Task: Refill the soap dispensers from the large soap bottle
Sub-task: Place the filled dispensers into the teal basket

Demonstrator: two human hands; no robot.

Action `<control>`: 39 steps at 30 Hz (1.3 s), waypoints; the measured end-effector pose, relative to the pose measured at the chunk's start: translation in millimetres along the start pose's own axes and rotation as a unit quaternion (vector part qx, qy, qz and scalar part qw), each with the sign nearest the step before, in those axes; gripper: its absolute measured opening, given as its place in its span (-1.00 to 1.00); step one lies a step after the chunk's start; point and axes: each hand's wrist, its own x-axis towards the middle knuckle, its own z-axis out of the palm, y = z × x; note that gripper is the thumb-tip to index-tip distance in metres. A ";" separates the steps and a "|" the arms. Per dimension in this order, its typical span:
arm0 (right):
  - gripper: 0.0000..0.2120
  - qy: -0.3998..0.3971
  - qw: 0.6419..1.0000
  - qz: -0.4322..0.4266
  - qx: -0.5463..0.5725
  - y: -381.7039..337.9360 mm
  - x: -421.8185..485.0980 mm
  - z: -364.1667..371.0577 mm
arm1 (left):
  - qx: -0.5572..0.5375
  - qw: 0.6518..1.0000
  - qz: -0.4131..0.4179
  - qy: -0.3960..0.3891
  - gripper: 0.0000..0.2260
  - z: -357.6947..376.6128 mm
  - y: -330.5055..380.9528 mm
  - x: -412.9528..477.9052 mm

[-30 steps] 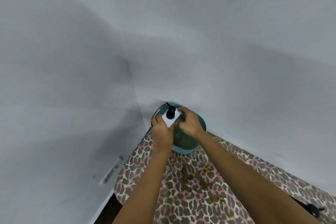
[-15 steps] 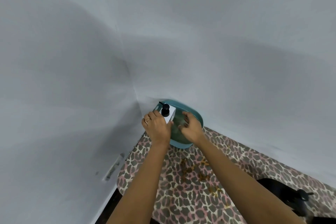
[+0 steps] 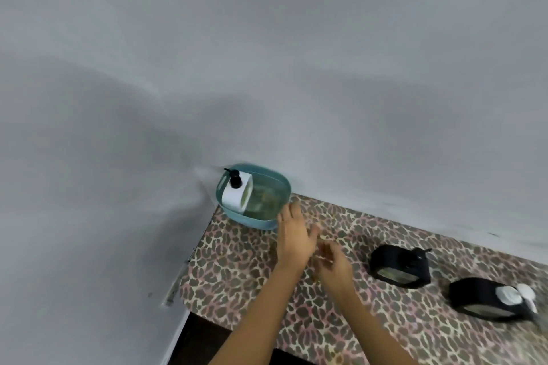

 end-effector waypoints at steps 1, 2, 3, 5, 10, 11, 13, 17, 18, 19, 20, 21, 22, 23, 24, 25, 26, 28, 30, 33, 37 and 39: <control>-0.77 -0.001 0.999 0.045 -0.005 18.3 -9.7 -9.6 | -0.006 0.998 0.023 -0.058 -0.40 12.2 8.4 -7.7; -0.77 0.001 0.996 0.087 -0.013 35.6 -18.9 -19.6 | -0.005 0.993 0.043 -0.113 -0.37 23.8 16.0 -14.2; -0.77 0.007 0.992 0.125 -0.021 51.0 -26.0 -29.0 | 0.003 0.985 0.058 -0.162 -0.34 33.8 21.8 -19.1; -0.77 0.051 0.978 0.199 -0.028 76.1 -37.5 -54.4 | 0.022 0.968 0.089 -0.235 -0.30 54.4 37.4 -28.3; -0.72 0.187 0.950 0.251 0.005 102.0 -43.0 -112.9 | 0.037 0.941 0.119 -0.315 -0.21 95.9 72.4 -37.3; -0.67 0.200 0.951 0.235 0.016 103.8 -41.2 -122.5 | 0.042 0.938 0.125 -0.320 -0.21 104.3 77.2 -36.6; -0.57 0.210 0.955 0.206 0.038 103.5 -35.6 -138.4 | 0.059 0.936 0.137 -0.320 -0.22 117.4 84.0 -35.1; -0.45 0.162 0.974 0.153 0.029 103.7 -20.9 -160.5 | 0.079 0.941 0.147 -0.295 -0.33 134.8 90.4 -30.2; -0.44 0.141 0.979 0.144 0.019 103.3 -17.7 -163.3 | 0.084 0.943 0.147 -0.288 -0.39 136.3 90.1 -28.0; -0.44 0.122 0.982 0.140 0.012 103.3 -14.7 -165.7 | 0.092 0.943 0.149 -0.281 -0.44 137.7 90.5 -26.2; -0.44 0.108 0.984 0.140 0.008 103.2 -11.9 -167.7 | 0.098 0.945 0.152 -0.274 -0.47 138.4 90.8 -24.6; -0.45 0.099 0.985 0.139 0.010 102.5 -9.3 -168.5 | 0.102 0.946 0.153 -0.268 -0.50 138.1 91.0 -23.8; -0.45 0.097 0.985 0.141 0.017 101.4 -6.4 -168.8 | 0.101 0.947 0.152 -0.263 -0.52 137.5 90.8 -23.1; -0.45 0.097 0.985 0.140 0.027 99.2 -3.9 -168.5 | 0.096 0.950 0.147 -0.258 -0.53 135.9 91.1 -22.9; -0.45 0.096 0.986 0.136 0.033 96.1 -1.0 -167.7 | 0.088 0.954 0.140 -0.249 -0.55 133.1 90.8 -21.7; -0.45 0.092 0.987 0.128 0.037 92.3 1.6 -167.3 | 0.079 0.959 0.133 -0.239 -0.55 129.6 90.9 -20.2; -0.44 0.088 0.988 0.118 0.039 86.6 4.3 -166.9 | 0.067 0.963 0.127 -0.228 -0.54 125.5 90.0 -18.0; -0.44 0.086 0.992 0.082 0.035 71.7 13.5 -164.3 | 0.042 0.971 0.118 -0.202 -0.51 110.4 88.6 -12.4; -0.46 0.086 0.995 0.040 0.026 52.7 24.4 -161.7 | 0.014 0.980 0.109 -0.165 -0.53 91.8 88.2 -6.3; -0.49 0.077 0.996 -0.031 0.016 13.9 45.8 -146.5 | -0.016 0.992 0.096 -0.081 -0.59 51.2 83.3 5.6; -0.50 0.046 0.992 -0.113 0.016 -42.6 72.1 -111.0 | -0.048 0.997 0.056 0.020 -0.59 -5.7 66.4 24.4; -0.51 0.025 0.989 -0.144 0.011 -67.9 82.1 -91.0 | -0.051 0.996 0.032 0.065 -0.62 -27.6 53.7 32.4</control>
